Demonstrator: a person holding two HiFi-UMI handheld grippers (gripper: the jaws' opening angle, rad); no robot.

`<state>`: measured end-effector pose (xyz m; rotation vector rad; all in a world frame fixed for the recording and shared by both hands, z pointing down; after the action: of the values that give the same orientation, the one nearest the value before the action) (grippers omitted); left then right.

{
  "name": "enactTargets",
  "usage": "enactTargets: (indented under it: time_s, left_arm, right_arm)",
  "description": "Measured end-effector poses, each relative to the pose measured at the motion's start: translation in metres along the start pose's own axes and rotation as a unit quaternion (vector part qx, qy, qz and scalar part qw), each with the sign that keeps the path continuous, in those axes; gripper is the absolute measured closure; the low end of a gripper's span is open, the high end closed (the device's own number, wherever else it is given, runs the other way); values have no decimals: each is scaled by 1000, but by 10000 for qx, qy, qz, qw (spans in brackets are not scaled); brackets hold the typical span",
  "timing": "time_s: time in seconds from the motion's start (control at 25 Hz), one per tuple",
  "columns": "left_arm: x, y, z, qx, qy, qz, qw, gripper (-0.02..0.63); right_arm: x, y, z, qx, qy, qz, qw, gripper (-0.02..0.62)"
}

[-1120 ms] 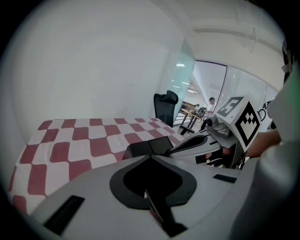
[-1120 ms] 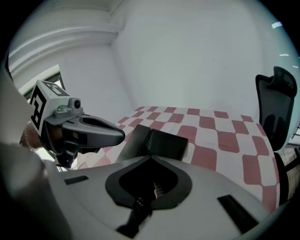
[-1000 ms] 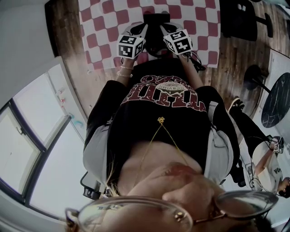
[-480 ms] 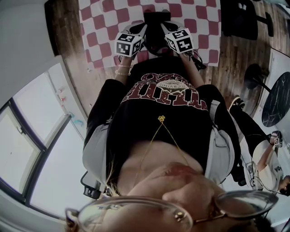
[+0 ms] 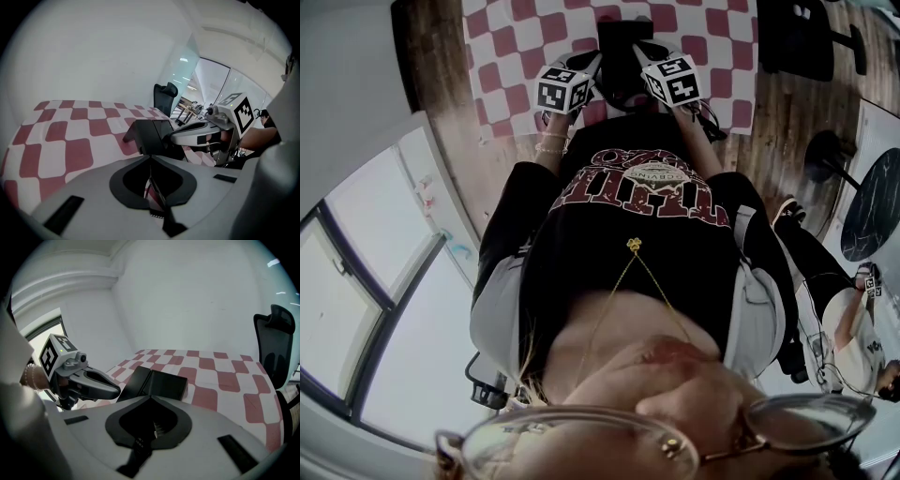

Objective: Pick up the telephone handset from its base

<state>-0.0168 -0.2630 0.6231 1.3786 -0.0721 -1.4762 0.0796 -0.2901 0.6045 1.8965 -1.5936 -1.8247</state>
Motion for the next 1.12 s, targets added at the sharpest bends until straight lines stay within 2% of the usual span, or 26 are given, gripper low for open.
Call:
enactTargets:
  time_s: [0.52,0.92,1.12]
  left_arm:
    - [-8,2,0,-329,-303,56,9990,581]
    - [-12,5,-2,-820,-518,140,9952,520]
    - [-13,8,-2,-1079,-534,246,9924,512]
  right_arm:
    - [0,0,0,17,10,-14,10000,577]
    - [0,-2,-1,35,149,-100,9998,577]
    - [-1,-1,2,57,182,-80,9998,577]
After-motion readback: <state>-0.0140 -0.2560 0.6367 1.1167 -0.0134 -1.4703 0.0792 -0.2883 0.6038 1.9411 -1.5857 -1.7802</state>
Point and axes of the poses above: the fingertips, and each gripper's own axes: y forward along the fingers, z to its left, x out of its top, the point moved 2 cm from there along -y, backward along the fingers, and after that the axes turned 4 degrees about y, right-handed, at the moved point
